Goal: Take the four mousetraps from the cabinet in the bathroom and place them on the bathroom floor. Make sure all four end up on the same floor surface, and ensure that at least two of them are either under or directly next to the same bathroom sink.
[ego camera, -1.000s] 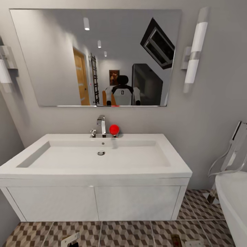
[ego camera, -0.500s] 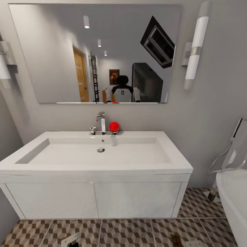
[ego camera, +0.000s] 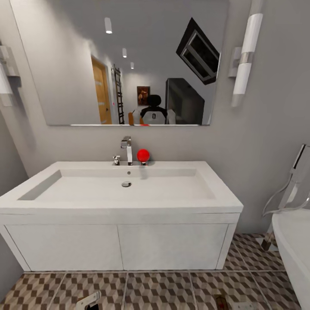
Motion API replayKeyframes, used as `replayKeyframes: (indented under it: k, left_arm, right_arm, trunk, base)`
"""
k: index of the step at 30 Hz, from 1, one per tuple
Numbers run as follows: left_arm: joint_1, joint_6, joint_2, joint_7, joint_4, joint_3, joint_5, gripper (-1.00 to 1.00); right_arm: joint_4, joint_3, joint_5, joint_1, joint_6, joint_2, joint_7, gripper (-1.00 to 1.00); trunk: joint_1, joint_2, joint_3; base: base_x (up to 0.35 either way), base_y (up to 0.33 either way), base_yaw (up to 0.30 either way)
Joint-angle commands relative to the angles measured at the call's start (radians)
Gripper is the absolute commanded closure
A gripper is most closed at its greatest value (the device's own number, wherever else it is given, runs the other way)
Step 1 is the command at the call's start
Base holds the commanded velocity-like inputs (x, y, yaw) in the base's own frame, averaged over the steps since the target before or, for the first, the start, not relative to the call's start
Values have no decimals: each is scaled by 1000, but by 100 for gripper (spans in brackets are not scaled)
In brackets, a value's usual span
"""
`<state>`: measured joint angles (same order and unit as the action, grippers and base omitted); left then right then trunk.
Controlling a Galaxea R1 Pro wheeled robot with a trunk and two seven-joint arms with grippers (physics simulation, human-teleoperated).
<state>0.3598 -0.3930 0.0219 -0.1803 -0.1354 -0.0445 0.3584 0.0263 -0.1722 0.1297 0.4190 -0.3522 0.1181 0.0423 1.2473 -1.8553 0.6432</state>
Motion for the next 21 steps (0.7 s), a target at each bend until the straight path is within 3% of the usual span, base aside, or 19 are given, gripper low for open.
replayKeyframes:
  k: [1,21]
  left_arm:
    - [1,-3,0,-2,0,-5,2,100]
    - [1,-3,0,-2,0,-5,1,100]
  right_arm:
    - [3,-7,15,1,-5,0,8,100]
    - [3,-7,15,1,-5,0,8,100]
  trunk:
    - [4,-8,4]
    - [80,-148,67]
  base:
    - [0,0,0]
    - [0,0,0]
